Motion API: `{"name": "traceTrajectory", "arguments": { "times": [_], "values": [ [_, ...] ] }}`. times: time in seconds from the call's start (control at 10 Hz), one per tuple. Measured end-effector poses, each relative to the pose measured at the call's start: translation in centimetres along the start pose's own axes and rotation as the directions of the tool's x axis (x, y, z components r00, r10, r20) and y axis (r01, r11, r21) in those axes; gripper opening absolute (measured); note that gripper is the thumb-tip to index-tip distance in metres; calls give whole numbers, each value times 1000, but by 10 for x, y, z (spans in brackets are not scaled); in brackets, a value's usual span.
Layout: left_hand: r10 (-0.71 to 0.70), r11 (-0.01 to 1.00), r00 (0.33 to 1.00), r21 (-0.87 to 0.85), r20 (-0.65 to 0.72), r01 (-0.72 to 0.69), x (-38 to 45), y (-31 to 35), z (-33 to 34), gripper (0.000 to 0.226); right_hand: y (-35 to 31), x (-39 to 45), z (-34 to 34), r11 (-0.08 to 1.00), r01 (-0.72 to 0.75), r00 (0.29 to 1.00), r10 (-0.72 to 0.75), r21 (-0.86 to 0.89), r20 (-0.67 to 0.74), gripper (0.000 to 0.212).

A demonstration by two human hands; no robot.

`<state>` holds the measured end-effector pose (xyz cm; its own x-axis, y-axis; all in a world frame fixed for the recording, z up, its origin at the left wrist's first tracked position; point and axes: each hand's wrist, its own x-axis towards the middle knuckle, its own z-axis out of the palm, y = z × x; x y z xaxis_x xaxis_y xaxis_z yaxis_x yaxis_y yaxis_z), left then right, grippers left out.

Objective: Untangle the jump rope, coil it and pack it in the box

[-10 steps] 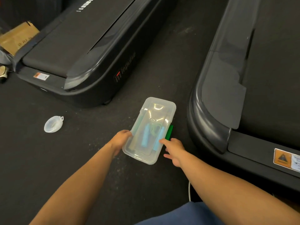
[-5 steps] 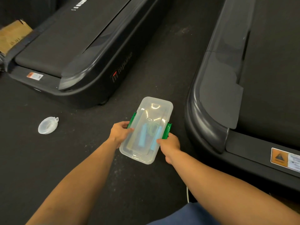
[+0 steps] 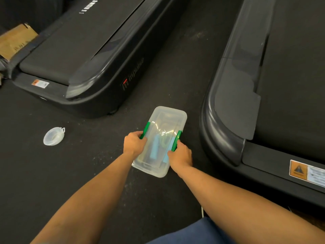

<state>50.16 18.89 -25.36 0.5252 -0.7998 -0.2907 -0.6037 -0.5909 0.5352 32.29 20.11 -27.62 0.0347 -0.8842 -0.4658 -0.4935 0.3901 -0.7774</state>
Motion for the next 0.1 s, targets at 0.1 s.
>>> {"name": "traceTrajectory", "arguments": {
  "times": [0.1],
  "values": [
    [102, 983, 995, 154, -12, -99, -7, 13, -2, 58, -8, -2, -4, 999, 32, 997, -34, 31, 63, 57]
  ]
}}
